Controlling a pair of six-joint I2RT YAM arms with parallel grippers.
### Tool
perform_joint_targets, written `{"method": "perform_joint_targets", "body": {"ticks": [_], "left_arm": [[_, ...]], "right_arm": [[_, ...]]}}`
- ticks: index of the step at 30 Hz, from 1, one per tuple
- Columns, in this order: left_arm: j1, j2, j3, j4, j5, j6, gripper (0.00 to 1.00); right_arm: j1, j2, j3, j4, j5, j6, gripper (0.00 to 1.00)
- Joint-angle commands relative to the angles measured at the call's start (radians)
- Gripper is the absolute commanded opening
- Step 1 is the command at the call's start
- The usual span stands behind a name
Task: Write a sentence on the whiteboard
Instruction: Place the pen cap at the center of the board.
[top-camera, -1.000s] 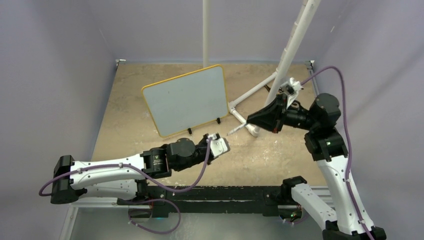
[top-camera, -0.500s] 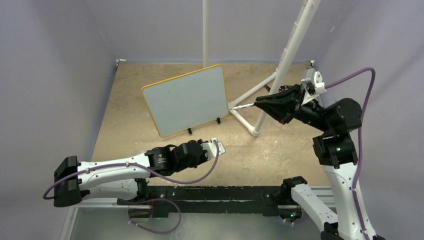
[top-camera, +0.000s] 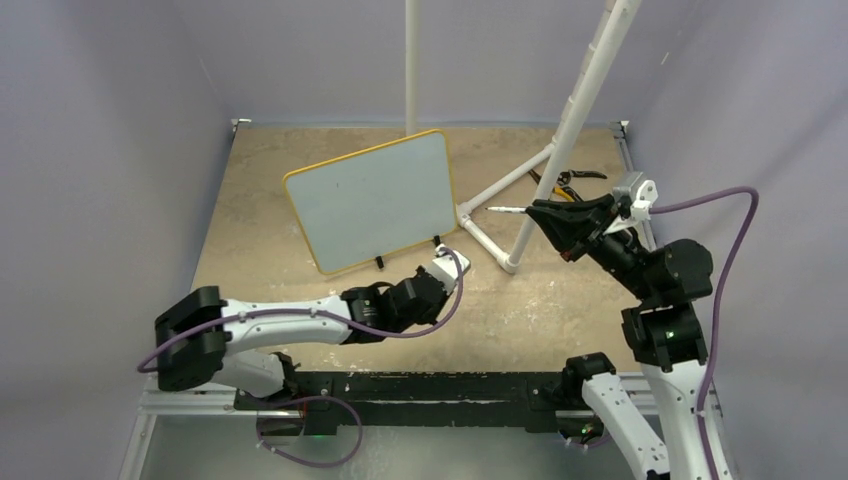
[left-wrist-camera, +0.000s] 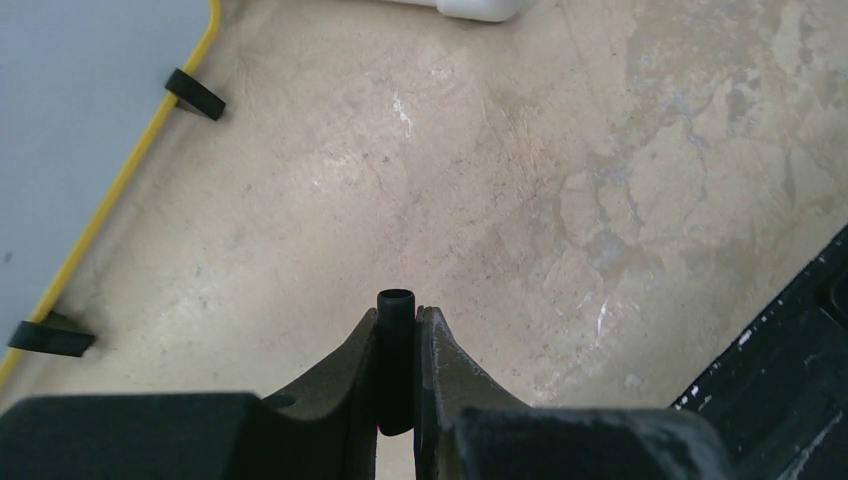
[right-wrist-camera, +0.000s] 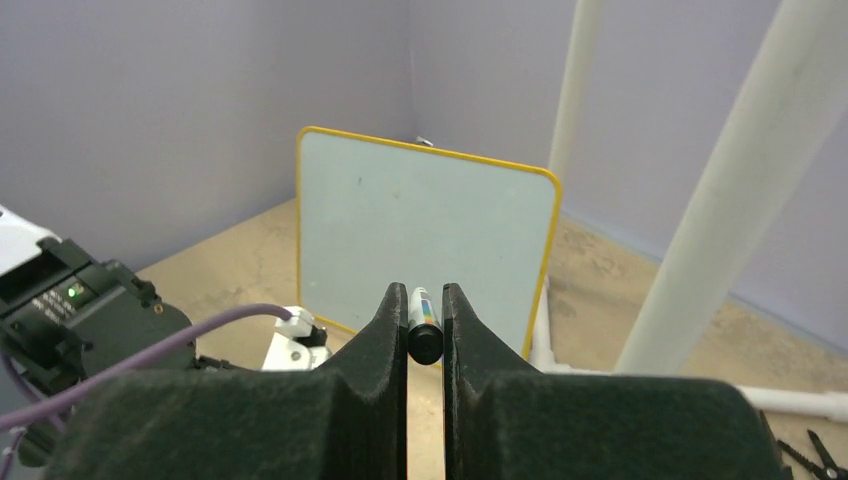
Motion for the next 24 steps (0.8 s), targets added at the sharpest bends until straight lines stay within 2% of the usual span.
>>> {"method": "perform_joint_targets", "body": {"ticks": [1,7,13,20,22,24], "left_arm": [[0.003,0.116,0.014,0.17,-0.088,-0.184,0.0],[0.021,0.308,0.067,0.228,-0.112,-0.24,0.02],[0.066,0.394,0.068,0.299,-0.072,-0.263,0.08],[0.079,0.465,0.121,0.309,-0.068,-0.235,0.19],[0.087,0.463,0.112,0.325,-0.057,-0.225,0.27],[0.097,0.439,0.092,0.346,-0.039,-0.227,0.4]], "right_arm": [[0.0,-0.071,-0.067,0.061,0.099,-0.012,0.0],[0.0,-0.145,-0.144,0.094,0.151,-0.007,0.0],[0.0,-0.161,-0.195,0.14,0.151,0.005,0.0],[0.0,-0.139,-0.227,0.197,0.134,0.027,0.0],[0.0,-0.14,-0.237,0.207,0.144,0.032,0.0],[0.0,-0.138,-0.244,0.218,0.147,0.041,0.0]]}}
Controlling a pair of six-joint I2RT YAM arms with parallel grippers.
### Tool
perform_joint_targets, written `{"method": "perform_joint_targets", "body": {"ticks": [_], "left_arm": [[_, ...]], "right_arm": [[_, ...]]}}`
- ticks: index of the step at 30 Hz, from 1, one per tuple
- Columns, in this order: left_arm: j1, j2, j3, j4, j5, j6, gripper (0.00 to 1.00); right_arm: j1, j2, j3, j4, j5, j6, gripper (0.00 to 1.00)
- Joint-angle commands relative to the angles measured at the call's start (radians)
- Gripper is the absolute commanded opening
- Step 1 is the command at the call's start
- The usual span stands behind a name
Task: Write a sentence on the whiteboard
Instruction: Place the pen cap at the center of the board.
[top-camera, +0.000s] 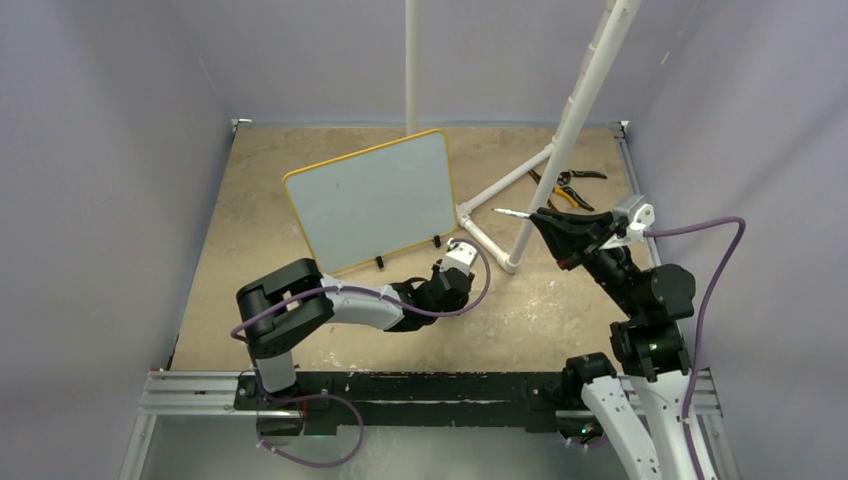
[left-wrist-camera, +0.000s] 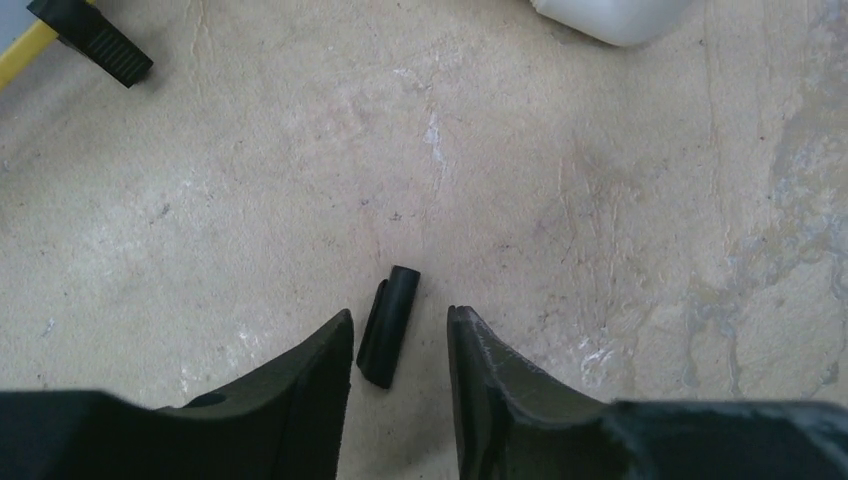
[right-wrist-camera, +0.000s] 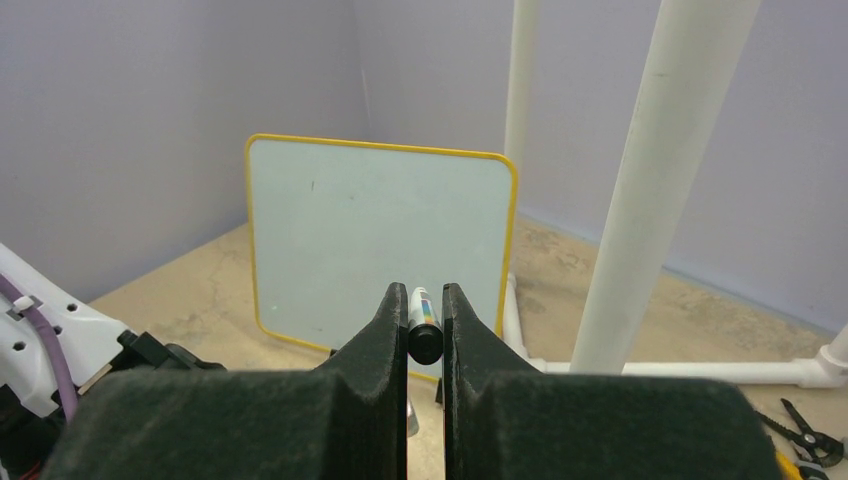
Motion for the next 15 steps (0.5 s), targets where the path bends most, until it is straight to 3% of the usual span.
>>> {"method": "perform_joint_targets", "body": {"ticks": [1,3,5,11,15], "left_arm": [[0.023,-0.046,-0.005,0.089,0.032,0.001,0.47],[0.029,-0.085,-0.027,0.107,0.05,0.011,0.57],[0.031,-0.129,-0.046,0.12,0.058,0.039,0.6],[0.031,-0.354,-0.171,0.135,0.075,0.111,0.61],[0.032,-0.53,-0.158,-0.037,0.213,0.203,0.6]], "right_arm": [[0.001,0.002,-0.009,0.077,0.013,0.031,0.0],[0.001,0.01,-0.01,0.093,-0.01,0.043,0.0],[0.001,0.02,-0.014,0.111,-0.032,0.052,0.0],[0.001,0.048,-0.042,0.13,-0.112,0.048,0.0],[0.002,0.113,-0.028,0.078,-0.146,0.042,0.0]]}}
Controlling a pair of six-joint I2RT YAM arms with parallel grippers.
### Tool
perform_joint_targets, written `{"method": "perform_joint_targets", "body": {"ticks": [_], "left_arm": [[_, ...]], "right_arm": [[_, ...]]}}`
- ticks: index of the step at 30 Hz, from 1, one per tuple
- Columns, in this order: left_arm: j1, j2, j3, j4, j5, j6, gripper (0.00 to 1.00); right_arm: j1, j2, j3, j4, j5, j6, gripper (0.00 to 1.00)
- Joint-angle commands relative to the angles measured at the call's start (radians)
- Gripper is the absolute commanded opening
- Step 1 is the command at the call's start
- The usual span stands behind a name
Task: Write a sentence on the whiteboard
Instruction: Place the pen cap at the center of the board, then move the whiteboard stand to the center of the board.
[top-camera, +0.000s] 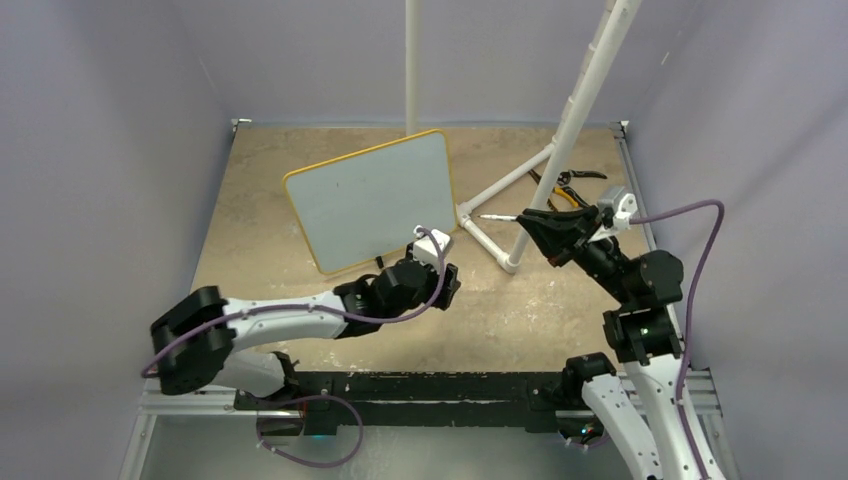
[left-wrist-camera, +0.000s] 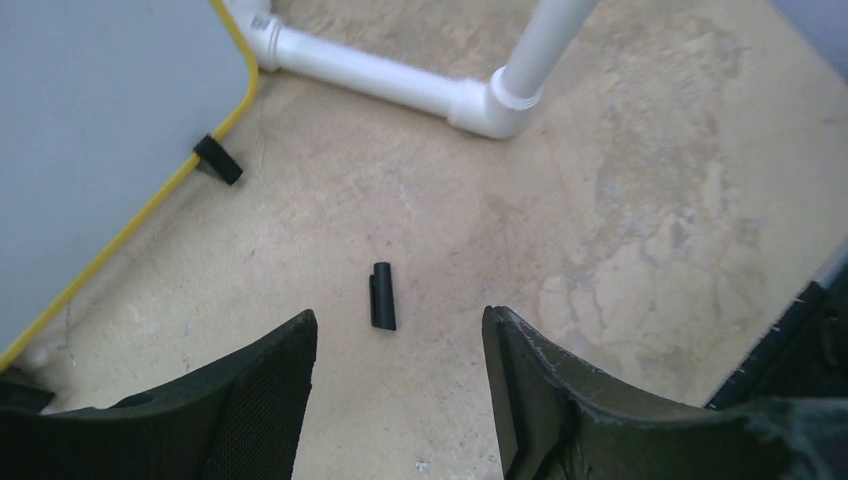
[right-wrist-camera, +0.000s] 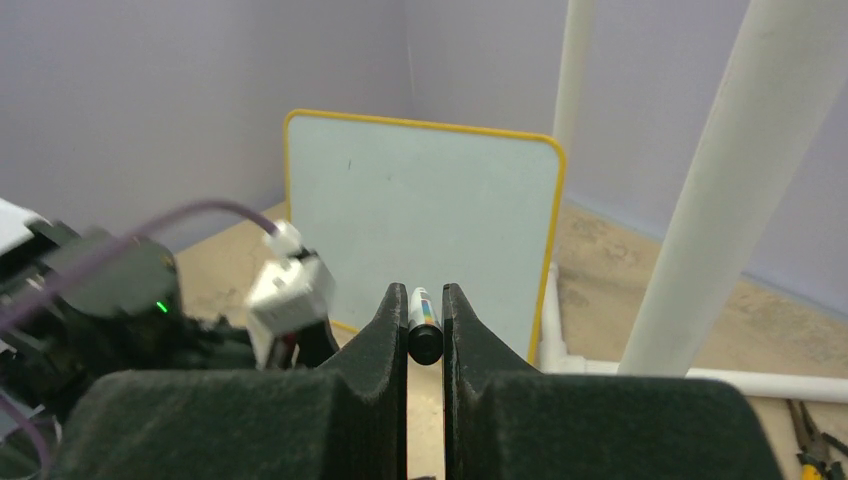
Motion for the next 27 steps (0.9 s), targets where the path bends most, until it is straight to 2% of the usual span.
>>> {"method": "perform_joint_targets", "body": {"ticks": [1,5,9,17,27], "left_arm": [[0.001,-0.193,0.026,-0.13,0.158,0.137,0.59],[0.001,-0.343,0.098,-0.291,0.231,0.226,0.59],[0.001,-0.395,0.19,-0.365,0.254,0.28,0.59],[0.004,-0.257,0.344,-0.473,0.24,0.461,0.6],[0.062,-0.223,0.37,-0.491,0.324,0.537,0.57]], "right_arm": [[0.002,0.071,0.0,-0.002,-0.068,0.0,0.0],[0.011,0.142,-0.001,-0.006,-0.122,-0.001,0.0],[0.047,0.195,-0.006,0.002,-0.13,0.003,0.0],[0.153,0.275,-0.012,0.097,-0.145,0.058,0.0],[0.179,0.316,0.001,0.124,-0.248,0.073,0.0]]}}
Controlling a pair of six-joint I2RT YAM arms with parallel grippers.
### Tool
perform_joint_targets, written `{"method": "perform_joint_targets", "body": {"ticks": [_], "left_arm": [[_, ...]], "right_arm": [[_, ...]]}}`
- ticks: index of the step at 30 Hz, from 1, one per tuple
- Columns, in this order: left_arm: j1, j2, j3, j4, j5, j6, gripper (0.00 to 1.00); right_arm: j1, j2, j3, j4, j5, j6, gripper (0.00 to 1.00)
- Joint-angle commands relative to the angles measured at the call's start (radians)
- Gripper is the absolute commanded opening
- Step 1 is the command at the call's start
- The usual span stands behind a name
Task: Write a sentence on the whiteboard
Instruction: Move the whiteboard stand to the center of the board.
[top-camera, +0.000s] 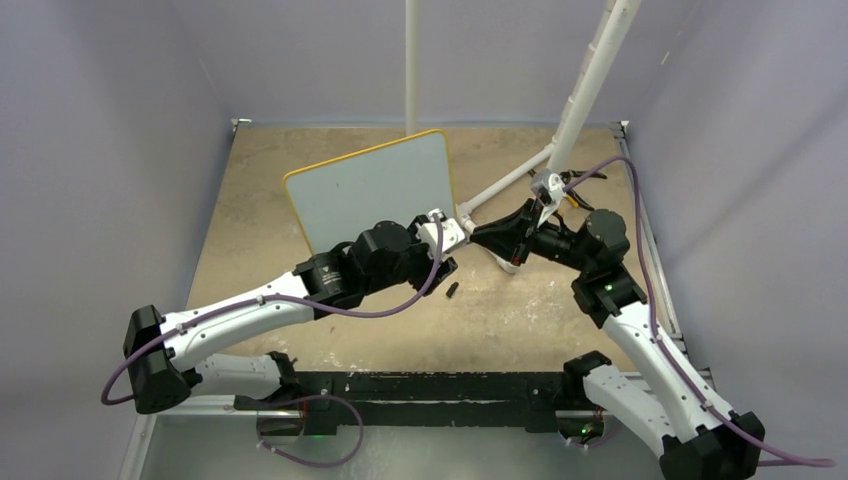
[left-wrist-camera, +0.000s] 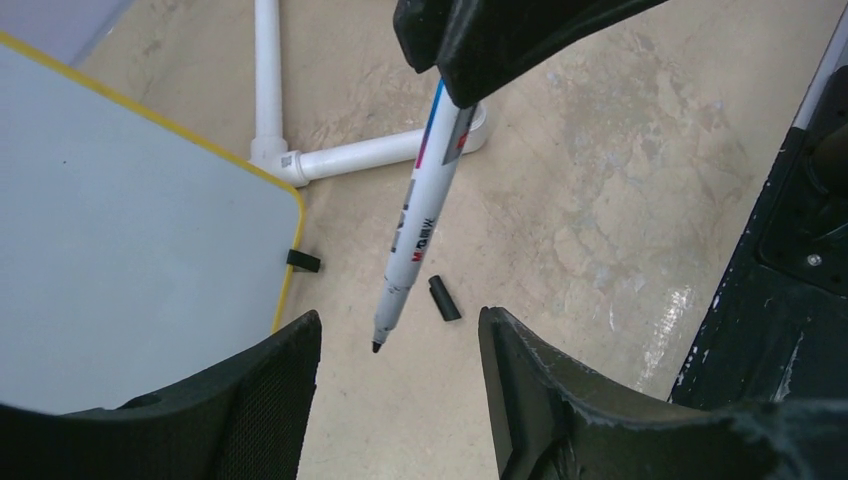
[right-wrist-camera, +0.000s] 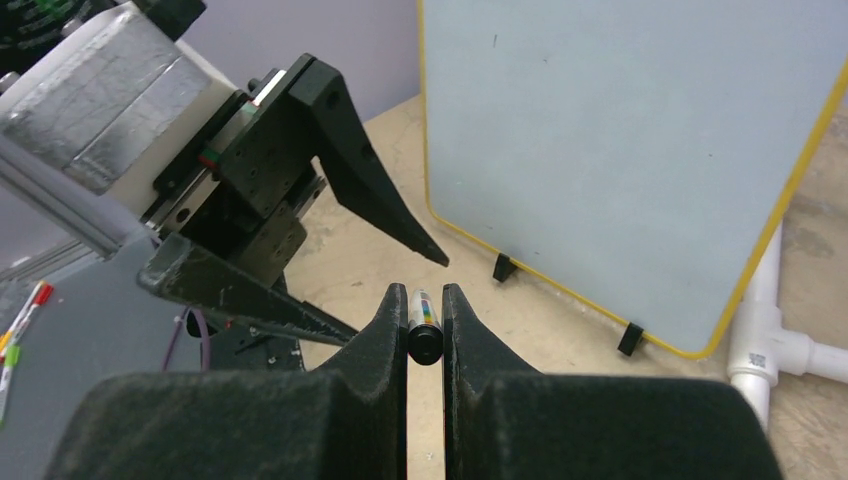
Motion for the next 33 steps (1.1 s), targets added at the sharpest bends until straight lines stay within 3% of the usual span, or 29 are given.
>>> {"method": "perform_joint_targets", "body": {"ticks": [1,6,12,14,17,19,28,33], "left_arm": [[0.013,-0.004,0.051,-0.005,0.06,0.058,0.56],[0.015,0.02,0.059,-0.008,0.099,0.068,0.53],[0.016,0.054,0.059,0.014,0.137,0.069,0.41],[0.018,0.064,0.055,0.02,0.154,0.072,0.34],[0.019,0.073,0.051,0.011,0.177,0.089,0.06],[0.019,0.064,0.038,0.01,0.183,0.102,0.0],[0.019,0.039,-0.013,-0.032,0.286,0.156,0.0],[0.019,0.033,-0.01,-0.03,0.271,0.15,0.0]], "right_arm": [[0.009,0.015,0.016,0.036,-0.069,0.003,0.0],[0.015,0.036,0.024,0.032,-0.096,-0.005,0.0],[0.024,0.056,0.035,0.034,-0.124,-0.004,0.0],[0.027,0.064,0.038,0.033,-0.133,-0.006,0.0],[0.03,0.073,0.045,0.022,-0.141,-0.011,0.0],[0.03,0.079,0.053,0.01,-0.148,-0.015,0.01],[0.037,0.124,0.072,-0.03,-0.213,-0.023,0.43],[0.067,0.162,0.089,-0.095,-0.201,-0.066,0.48]]}}
